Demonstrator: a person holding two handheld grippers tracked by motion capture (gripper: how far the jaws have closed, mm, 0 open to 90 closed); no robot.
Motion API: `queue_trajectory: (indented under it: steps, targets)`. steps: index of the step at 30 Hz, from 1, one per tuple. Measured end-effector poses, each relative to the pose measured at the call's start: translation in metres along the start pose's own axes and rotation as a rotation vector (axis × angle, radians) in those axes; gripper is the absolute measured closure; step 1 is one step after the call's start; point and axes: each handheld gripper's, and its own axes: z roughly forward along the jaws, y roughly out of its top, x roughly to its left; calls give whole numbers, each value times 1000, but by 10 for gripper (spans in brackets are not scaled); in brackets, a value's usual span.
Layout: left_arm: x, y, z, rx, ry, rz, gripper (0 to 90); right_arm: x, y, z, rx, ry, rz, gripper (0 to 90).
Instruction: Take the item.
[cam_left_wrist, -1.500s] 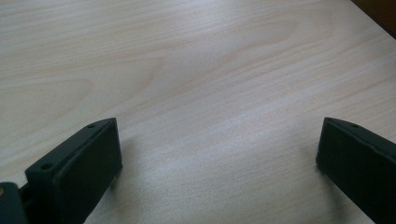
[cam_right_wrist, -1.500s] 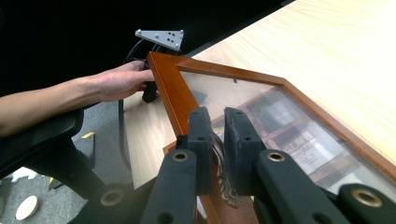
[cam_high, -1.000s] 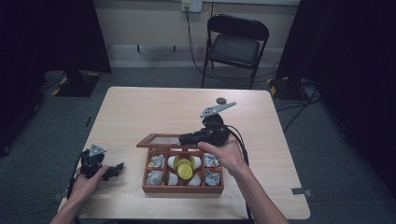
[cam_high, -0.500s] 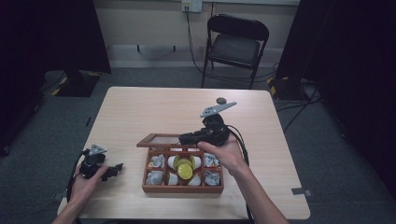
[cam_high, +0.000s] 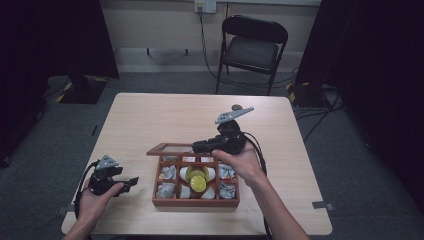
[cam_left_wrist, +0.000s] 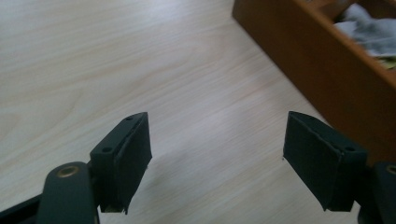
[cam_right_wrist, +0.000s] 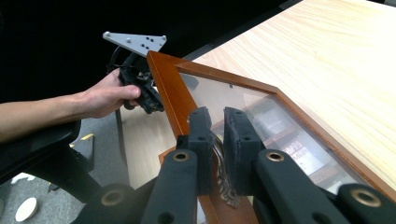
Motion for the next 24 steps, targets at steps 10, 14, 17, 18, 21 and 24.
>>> queue_trajectory:
  steps: [10, 14, 17, 18, 21, 24]
  targets:
    - [-14, 7, -8, -59, -104, -6, 293, -1, 1, 0, -1, 1, 9, 818]
    - [-22, 10, -8, -58, -154, 6, 319, -1, 1, 0, -3, 2, 11, 818]
    - [-30, 13, -9, -45, -170, 38, 341, -1, 1, 0, -3, 2, 12, 819]
    - [-32, 15, -9, -41, -178, 52, 351, -1, 2, 0, -2, 2, 12, 819]
    - [-39, 17, -9, -40, -196, 75, 359, -1, 2, 0, -1, 1, 13, 819]
    - [-46, 19, -9, -48, -220, 95, 367, -1, 2, 0, -1, -2, 14, 819]
